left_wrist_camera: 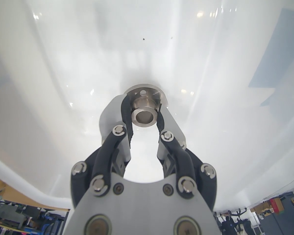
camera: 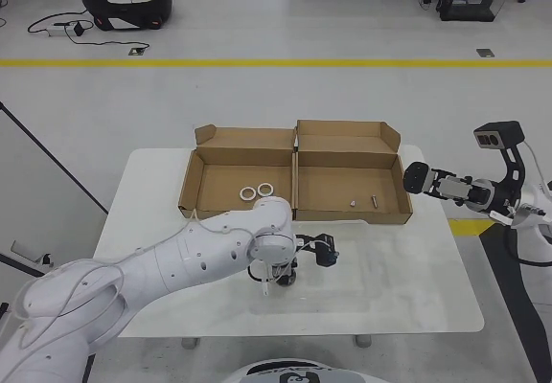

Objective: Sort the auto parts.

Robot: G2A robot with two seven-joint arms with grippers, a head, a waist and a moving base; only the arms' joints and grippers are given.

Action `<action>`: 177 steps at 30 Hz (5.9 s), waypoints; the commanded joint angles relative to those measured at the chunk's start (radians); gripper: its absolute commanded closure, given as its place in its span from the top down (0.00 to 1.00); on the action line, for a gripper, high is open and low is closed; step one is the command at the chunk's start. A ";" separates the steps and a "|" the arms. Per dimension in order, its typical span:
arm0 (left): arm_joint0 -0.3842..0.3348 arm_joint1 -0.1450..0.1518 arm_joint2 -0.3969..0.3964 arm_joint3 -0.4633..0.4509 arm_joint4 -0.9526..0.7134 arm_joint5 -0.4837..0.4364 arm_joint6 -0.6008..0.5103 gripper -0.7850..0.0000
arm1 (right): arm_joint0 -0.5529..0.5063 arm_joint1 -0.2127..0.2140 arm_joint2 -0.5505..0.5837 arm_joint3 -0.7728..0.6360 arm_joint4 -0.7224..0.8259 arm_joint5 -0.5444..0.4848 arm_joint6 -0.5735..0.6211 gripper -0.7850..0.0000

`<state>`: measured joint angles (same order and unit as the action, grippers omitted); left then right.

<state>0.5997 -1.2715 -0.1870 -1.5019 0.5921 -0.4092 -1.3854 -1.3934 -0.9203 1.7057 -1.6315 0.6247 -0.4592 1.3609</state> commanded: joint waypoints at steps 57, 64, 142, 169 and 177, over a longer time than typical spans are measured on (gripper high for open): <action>0.030 -0.045 -0.010 0.080 0.036 -0.015 -0.011 0.43 | 0.000 0.000 0.000 0.000 0.000 0.000 0.000 1.00; 0.024 -0.050 -0.005 0.105 0.028 -0.024 -0.001 0.43 | 0.000 0.000 0.000 0.000 0.000 0.000 0.000 1.00; 0.285 0.249 -0.603 -0.528 -0.063 -0.045 0.085 0.00 | 0.000 0.000 0.000 0.000 0.000 0.000 0.000 1.00; 0.734 0.368 -1.088 -0.476 -0.461 -0.603 0.588 0.00 | 0.000 0.000 0.000 0.000 0.000 0.000 0.000 1.00; 0.734 0.368 -1.088 -0.476 -0.461 -0.603 0.588 0.00 | 0.000 0.000 0.000 0.000 0.000 0.000 0.000 1.00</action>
<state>1.3332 -0.9030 -1.2746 -1.9777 0.1316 -1.0123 -0.7969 -1.3934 -0.9203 1.7057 -1.6315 0.6247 -0.4592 1.3609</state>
